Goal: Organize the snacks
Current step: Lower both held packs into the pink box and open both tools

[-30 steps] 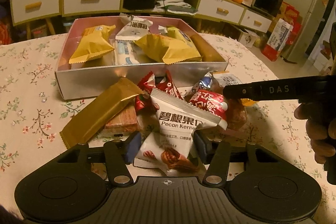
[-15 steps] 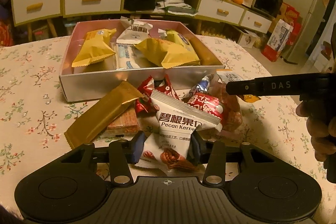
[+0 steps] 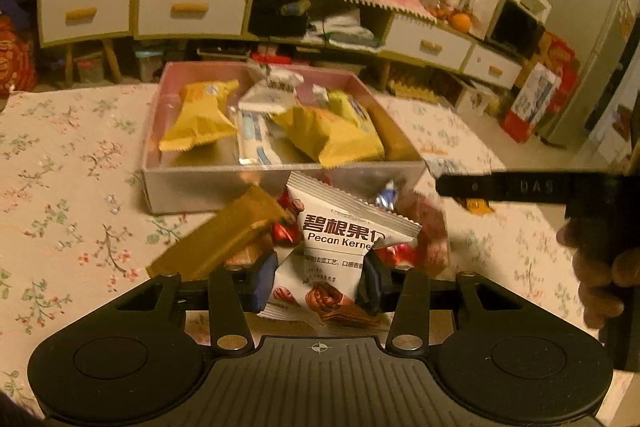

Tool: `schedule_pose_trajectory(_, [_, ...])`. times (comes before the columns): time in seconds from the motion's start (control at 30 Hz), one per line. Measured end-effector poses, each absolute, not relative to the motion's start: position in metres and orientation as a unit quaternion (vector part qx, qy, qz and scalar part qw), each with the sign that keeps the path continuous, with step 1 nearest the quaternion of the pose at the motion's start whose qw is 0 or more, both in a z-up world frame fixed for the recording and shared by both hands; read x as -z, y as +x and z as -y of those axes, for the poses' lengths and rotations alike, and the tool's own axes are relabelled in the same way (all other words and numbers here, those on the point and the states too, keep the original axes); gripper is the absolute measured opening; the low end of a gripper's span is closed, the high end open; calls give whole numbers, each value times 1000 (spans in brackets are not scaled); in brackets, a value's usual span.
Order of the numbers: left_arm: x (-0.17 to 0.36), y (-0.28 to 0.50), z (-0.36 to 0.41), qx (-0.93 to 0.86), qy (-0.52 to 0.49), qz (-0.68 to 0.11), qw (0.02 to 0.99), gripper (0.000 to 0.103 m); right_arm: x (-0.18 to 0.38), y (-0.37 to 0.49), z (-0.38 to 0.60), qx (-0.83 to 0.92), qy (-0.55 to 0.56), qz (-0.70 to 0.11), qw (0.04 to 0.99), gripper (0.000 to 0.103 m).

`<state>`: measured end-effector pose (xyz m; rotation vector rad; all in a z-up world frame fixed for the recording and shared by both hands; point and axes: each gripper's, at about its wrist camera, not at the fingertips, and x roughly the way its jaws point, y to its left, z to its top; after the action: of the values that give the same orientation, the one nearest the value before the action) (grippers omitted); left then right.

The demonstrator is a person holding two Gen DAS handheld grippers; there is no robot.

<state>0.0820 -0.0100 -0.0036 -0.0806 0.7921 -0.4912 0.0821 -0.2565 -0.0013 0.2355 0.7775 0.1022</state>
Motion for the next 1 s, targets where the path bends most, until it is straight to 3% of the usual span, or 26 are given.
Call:
schedule_pose_trajectory(0.4, [-16,124,-16,172,-73,-359,914,42,-8,93,258,-56,142,-359,920,4])
schedule_pose_trajectory(1.0, [0,202,-23,150,-88,-380,909,42,1,142,254,-65,141,-362,919,5])
